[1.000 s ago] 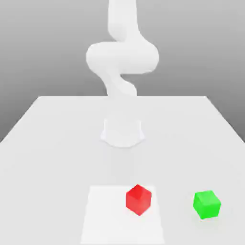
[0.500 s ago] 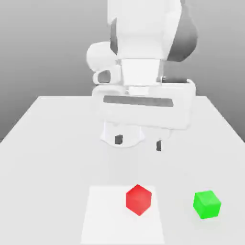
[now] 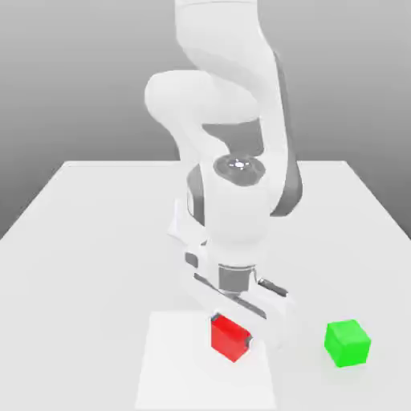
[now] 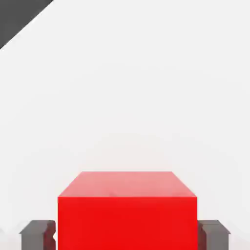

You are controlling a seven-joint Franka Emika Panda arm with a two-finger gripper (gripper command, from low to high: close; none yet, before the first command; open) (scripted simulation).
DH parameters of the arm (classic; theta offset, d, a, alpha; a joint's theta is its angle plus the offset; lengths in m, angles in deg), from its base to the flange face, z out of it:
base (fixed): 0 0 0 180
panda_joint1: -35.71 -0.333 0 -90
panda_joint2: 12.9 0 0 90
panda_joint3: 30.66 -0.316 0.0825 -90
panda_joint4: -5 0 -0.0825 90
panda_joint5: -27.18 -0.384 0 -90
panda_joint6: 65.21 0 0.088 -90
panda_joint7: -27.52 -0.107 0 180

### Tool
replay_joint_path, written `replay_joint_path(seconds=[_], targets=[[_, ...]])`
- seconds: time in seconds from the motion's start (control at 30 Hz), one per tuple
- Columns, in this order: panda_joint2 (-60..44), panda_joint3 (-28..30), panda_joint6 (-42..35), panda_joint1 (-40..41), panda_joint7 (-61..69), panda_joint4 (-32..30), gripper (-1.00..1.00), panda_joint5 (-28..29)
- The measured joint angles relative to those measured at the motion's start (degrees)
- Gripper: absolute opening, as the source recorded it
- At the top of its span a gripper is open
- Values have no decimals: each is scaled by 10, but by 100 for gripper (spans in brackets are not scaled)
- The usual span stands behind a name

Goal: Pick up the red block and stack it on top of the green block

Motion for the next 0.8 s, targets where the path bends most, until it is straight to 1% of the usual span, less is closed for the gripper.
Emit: replay_joint_path(seconds=[0.1, 0.27, 0.3, 0.37, 0.63, 0.7, 0.8], targets=[[-4, 2, 3, -2, -2, 0, -100, 2], [86, -28, -72, 15, 41, -13, -100, -55], [107, -30, -89, 12, 49, -16, -100, -67], [120, -46, -115, -15, 68, -4, -100, -73], [103, -114, -193, -140, 151, 89, -100, -62], [73, -110, -173, -145, 143, 98, -100, -41], [15, -89, -123, -160, 115, 104, -100, 1]])
